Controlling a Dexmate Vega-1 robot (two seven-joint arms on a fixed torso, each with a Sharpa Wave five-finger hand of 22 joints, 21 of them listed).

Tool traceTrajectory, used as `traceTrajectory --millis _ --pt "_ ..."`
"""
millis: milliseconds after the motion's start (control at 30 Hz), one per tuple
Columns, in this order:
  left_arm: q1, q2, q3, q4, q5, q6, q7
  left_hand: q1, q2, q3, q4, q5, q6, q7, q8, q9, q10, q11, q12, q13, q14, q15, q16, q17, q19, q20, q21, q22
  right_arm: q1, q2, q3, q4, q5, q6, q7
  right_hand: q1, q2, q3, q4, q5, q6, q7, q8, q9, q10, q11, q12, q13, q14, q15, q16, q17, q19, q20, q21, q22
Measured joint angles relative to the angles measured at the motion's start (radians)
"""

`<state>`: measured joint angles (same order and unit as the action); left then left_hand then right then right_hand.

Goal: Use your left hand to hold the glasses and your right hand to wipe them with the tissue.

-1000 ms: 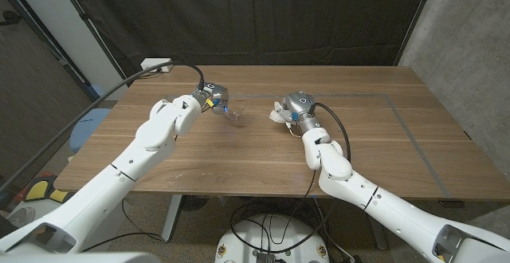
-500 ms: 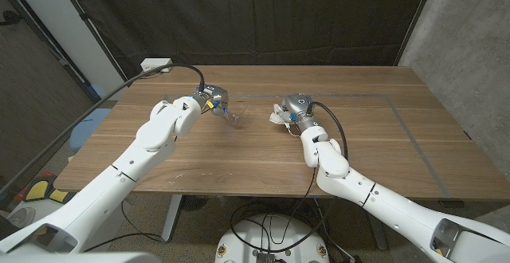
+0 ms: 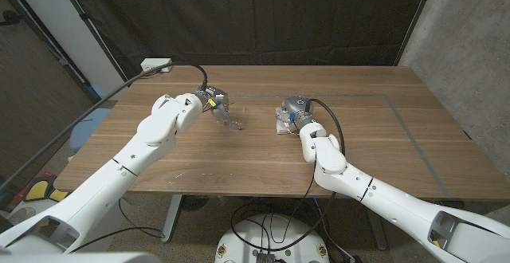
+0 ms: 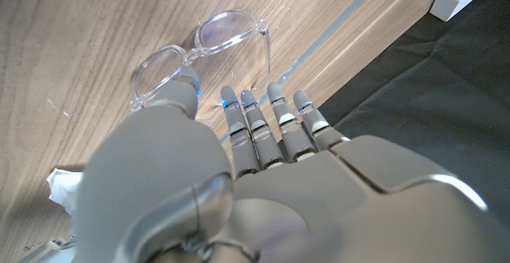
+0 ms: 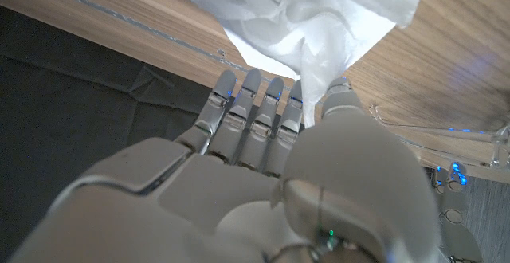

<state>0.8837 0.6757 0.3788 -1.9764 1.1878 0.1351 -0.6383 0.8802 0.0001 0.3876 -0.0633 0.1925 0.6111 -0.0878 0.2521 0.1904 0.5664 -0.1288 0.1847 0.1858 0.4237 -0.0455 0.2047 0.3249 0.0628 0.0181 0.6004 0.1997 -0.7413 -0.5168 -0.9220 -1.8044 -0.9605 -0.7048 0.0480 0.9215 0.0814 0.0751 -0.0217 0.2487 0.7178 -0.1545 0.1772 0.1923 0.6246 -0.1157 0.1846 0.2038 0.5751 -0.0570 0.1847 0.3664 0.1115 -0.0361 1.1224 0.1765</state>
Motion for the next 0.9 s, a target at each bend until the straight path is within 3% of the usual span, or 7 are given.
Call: traceTrajectory --millis 67,200,467,600,667,733,900 --pt "-0.007 0.0 0.0 0.001 -0.004 -0.001 -0.008 -0.033 -0.003 -0.018 0.018 0.004 -0.054 0.0 -0.03 0.0 -0.039 0.008 -0.004 0.0 -0.038 0.001 -0.01 -0.009 -0.018 0.007 -0.005 0.0 0.005 -0.001 -0.004 -0.003 0.0 -0.019 0.047 -0.037 -0.018 -0.028 0.011 0.008 -0.075 0.005 0.0 0.001 -0.061 0.011 0.0 -0.004 -0.052 0.005 0.0 -0.012 -0.021 -0.003 -0.018 0.0" --pt "-0.008 -0.001 0.0 0.001 -0.012 -0.001 -0.011 -0.067 -0.009 -0.05 0.038 0.016 -0.17 -0.024 -0.069 0.001 -0.138 0.016 -0.009 0.0 -0.125 0.004 -0.024 -0.033 -0.041 0.02 -0.016 -0.003 0.014 -0.004 -0.006 -0.009 0.003 -0.024 0.061 -0.117 -0.042 -0.071 0.05 0.022 -0.211 0.025 0.0 0.001 -0.171 0.038 0.0 -0.009 -0.149 0.011 0.0 -0.033 -0.06 0.026 -0.06 0.0" --pt "0.028 -0.014 -0.05 -0.017 -0.04 0.012 0.068 -0.105 -0.008 -0.075 0.064 0.023 -0.323 -0.055 -0.079 0.003 -0.263 0.022 -0.011 0.0 -0.223 0.008 -0.024 -0.065 -0.054 0.027 -0.028 -0.005 0.013 -0.018 0.02 -0.039 0.079 -0.029 0.101 -0.263 -0.04 -0.147 0.12 0.033 -0.399 0.059 0.0 0.001 -0.326 0.088 0.0 -0.009 -0.305 0.016 -0.004 -0.068 -0.156 0.086 -0.146 0.0" --pt "0.028 -0.014 -0.05 -0.017 -0.07 0.016 0.15 -0.135 -0.013 -0.098 0.081 0.023 -0.393 -0.076 -0.079 0.003 -0.312 0.027 -0.011 0.0 -0.257 0.006 -0.024 -0.078 -0.073 0.038 -0.039 -0.009 0.001 -0.025 0.042 -0.057 0.079 -0.029 0.101 -0.316 -0.036 -0.171 0.144 0.033 -0.447 0.069 0.0 -0.002 -0.371 0.102 0.001 -0.009 -0.355 0.036 -0.004 -0.079 -0.2 0.105 -0.182 0.0" --pt "0.077 -0.034 -0.108 -0.032 -0.091 0.014 0.2 -0.151 -0.011 -0.106 0.09 0.023 -0.419 -0.085 -0.079 0.003 -0.328 0.028 -0.011 0.0 -0.26 0.01 -0.024 -0.083 -0.08 0.037 -0.039 -0.009 -0.008 -0.029 0.057 -0.068 0.149 -0.006 0.065 -0.337 -0.026 -0.18 0.153 0.033 -0.458 0.072 0.0 0.0 -0.374 0.105 0.004 -0.009 -0.372 0.045 -0.004 -0.083 -0.219 0.109 -0.195 0.0" --pt "0.077 -0.034 -0.108 -0.032 -0.11 0.009 0.238 -0.175 -0.011 -0.115 0.098 0.023 -0.434 -0.093 -0.079 0.003 -0.331 0.032 -0.011 0.0 -0.27 0.005 -0.024 -0.085 -0.082 0.039 -0.047 -0.009 -0.015 -0.031 0.067 -0.075 0.149 -0.006 0.065 -0.362 -0.011 -0.183 0.168 0.032 -0.458 0.072 0.0 0.001 -0.377 0.108 0.008 -0.009 -0.387 0.05 -0.004 -0.086 -0.226 0.113 -0.204 0.0" --pt "0.138 -0.065 -0.189 -0.028 -0.2 -0.034 0.384 -0.223 -0.011 -0.143 0.126 0.023 -0.479 -0.108 -0.079 0.002 -0.367 0.041 -0.007 0.0 -0.295 0.008 -0.024 -0.095 -0.102 0.059 -0.059 -0.012 -0.045 -0.038 0.114 -0.097 0.257 0.05 -0.017 -0.402 0.025 -0.184 0.182 0.025 -0.458 0.072 0.004 0.001 -0.385 0.116 0.012 -0.009 -0.405 0.063 -0.004 -0.089 -0.238 0.115 -0.22 0.0"
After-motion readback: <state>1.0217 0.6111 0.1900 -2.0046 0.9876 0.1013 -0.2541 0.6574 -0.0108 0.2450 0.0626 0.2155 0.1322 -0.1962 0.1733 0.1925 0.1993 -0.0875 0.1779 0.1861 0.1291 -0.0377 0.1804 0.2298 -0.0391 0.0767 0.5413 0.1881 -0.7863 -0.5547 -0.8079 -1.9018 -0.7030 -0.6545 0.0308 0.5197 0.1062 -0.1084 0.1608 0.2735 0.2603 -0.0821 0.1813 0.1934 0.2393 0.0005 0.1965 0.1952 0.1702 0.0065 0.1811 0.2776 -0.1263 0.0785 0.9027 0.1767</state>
